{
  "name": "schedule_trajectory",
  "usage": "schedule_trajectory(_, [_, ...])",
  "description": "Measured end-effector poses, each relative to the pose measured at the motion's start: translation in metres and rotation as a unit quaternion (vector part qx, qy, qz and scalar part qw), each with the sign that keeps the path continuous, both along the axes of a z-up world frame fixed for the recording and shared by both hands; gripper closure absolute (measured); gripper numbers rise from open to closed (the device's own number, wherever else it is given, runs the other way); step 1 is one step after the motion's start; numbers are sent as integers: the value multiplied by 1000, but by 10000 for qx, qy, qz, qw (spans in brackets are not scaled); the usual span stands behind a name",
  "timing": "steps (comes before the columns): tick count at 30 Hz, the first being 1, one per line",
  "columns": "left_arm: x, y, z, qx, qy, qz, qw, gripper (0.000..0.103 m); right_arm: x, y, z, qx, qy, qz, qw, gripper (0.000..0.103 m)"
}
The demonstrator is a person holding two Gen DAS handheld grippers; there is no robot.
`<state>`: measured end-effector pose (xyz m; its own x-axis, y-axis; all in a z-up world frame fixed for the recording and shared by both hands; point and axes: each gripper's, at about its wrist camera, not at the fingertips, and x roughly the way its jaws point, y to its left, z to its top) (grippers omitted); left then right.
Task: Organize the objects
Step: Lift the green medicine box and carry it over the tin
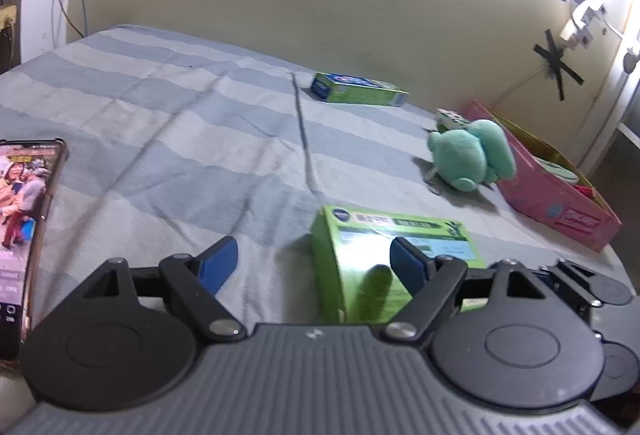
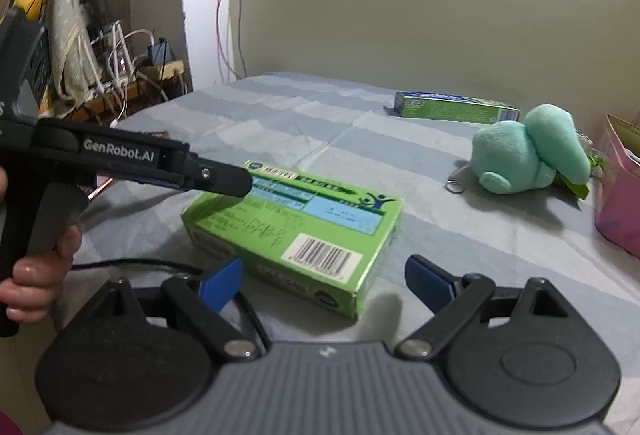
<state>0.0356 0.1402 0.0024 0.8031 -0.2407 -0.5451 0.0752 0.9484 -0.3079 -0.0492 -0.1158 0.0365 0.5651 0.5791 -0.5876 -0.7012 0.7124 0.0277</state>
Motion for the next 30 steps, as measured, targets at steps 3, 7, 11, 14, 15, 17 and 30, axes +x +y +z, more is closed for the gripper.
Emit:
schedule_trajectory(3, [1, -5, 0, -105, 26, -186, 9998, 20, 3, 2, -2, -51, 104, 15, 9999, 14])
schedule_trajectory(7, [5, -15, -4, -185, 112, -464, 9987, 31, 8, -2, -4, -11, 297, 57, 9995, 22])
schedule_trajectory(11, [3, -28, -6, -103, 43, -531, 9985, 34, 4, -1, -5, -75, 207, 89, 9997, 29])
schedule_trajectory(14, [1, -31, 0, -148, 29, -553, 9984, 37, 3, -9, -2, 20, 252, 53, 9997, 29])
schedule_trajectory(15, [1, -33, 3, -172, 7, -577, 9982, 37, 3, -13, -1, 75, 252, 29, 9997, 29])
schedule_trajectory(17, [3, -40, 10, -190, -66, -651, 9977, 37, 4, -24, 5, 167, 151, -42, 9997, 29])
schedule_trajectory(30, [74, -169, 68, -50, -560, -1473, 9875, 37, 57, -135, 58, 653, -591, -1203, 9888, 29])
